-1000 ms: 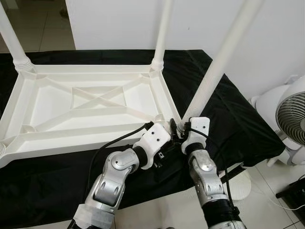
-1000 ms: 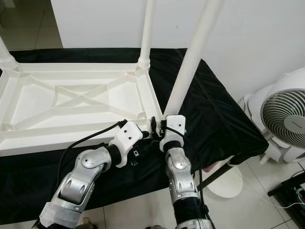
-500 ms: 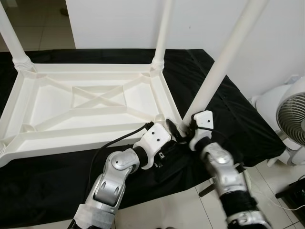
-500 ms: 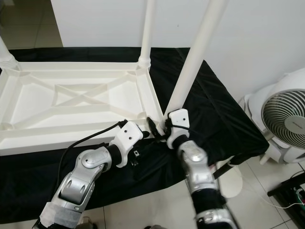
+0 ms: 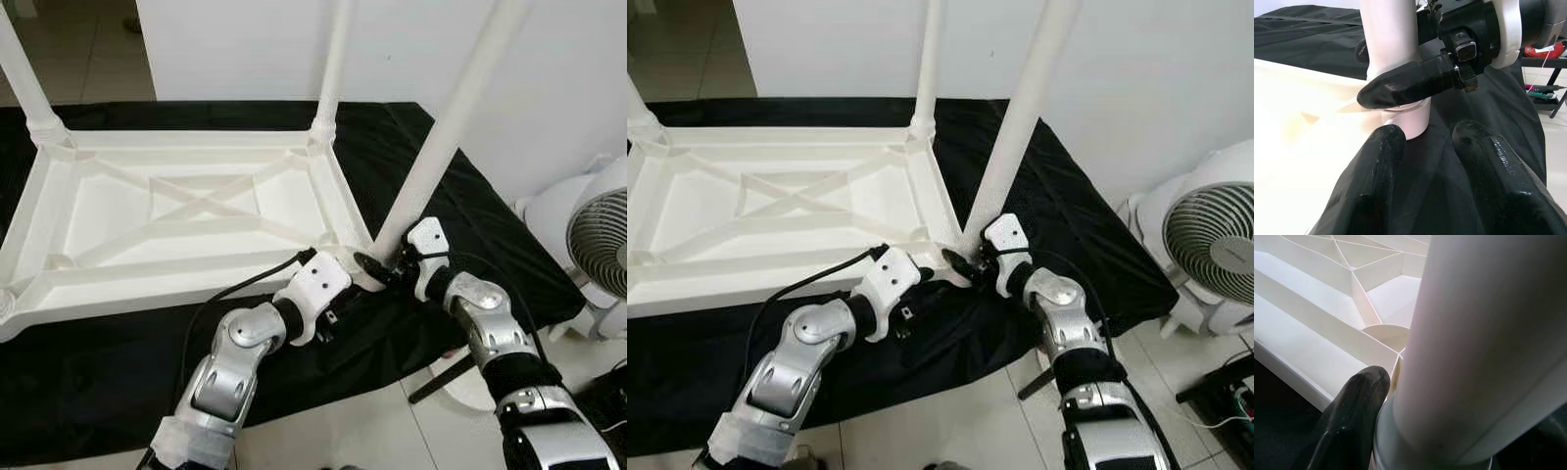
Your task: Building children table
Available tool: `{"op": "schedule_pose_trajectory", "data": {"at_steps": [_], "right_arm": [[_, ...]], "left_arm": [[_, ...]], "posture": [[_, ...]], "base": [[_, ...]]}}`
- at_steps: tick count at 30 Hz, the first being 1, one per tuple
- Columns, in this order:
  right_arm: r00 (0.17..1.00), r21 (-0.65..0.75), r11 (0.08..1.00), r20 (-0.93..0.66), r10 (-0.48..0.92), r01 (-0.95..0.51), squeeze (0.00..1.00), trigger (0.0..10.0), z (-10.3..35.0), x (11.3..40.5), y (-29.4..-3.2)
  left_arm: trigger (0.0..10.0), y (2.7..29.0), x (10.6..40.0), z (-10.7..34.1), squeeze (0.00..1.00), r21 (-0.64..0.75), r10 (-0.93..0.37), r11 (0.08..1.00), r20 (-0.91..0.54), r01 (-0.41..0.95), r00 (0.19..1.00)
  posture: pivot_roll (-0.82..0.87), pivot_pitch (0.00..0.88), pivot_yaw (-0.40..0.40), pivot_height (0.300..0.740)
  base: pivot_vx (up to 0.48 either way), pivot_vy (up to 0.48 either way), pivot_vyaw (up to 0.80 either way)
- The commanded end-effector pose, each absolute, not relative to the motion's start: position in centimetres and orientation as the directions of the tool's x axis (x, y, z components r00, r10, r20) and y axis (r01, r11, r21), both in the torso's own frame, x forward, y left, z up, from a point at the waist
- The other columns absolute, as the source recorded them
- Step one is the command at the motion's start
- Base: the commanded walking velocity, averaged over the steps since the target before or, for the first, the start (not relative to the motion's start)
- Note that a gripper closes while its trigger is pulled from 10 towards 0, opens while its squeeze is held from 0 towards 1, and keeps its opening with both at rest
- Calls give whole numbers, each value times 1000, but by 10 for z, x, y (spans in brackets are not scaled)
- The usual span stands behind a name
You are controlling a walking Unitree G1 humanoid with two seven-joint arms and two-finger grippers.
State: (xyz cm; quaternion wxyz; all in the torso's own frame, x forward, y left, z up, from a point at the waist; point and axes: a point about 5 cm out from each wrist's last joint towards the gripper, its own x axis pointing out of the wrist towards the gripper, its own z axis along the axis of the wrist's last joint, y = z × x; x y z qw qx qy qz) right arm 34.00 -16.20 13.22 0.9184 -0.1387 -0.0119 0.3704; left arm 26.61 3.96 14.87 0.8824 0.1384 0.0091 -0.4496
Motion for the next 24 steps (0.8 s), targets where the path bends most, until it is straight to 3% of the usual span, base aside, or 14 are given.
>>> {"op": "schedule_pose_trajectory", "data": {"at_steps": [1,11,13,16,24], "right_arm": [[706,-277,659,-125,697,-700,0,0,128,340,-165],[712,-187,690,-94,696,-699,0,0,117,335,-168],[738,-166,721,-82,670,-673,0,0,115,334,-167],[845,-103,839,-33,534,-535,0,0,107,327,-162],[939,-38,939,10,343,-343,0,0,101,311,-140]], "left_arm": [[10000,41,267,146,0,235,-743,619,-134,749,656],[10000,44,265,144,0,236,-738,621,-146,747,659],[10000,44,264,143,0,237,-737,621,-148,747,660],[10000,45,265,141,0,238,-729,628,-151,741,667],[10000,52,267,140,0,245,-713,642,-158,726,684]], "posture": [[89,50,-112,740],[93,50,-111,740],[91,49,-113,740],[91,48,-110,740],[88,45,-104,740]], "base": [[0,0,0],[0,0,0],[0,0,0],[0,0,0],[0,0,0]]}}
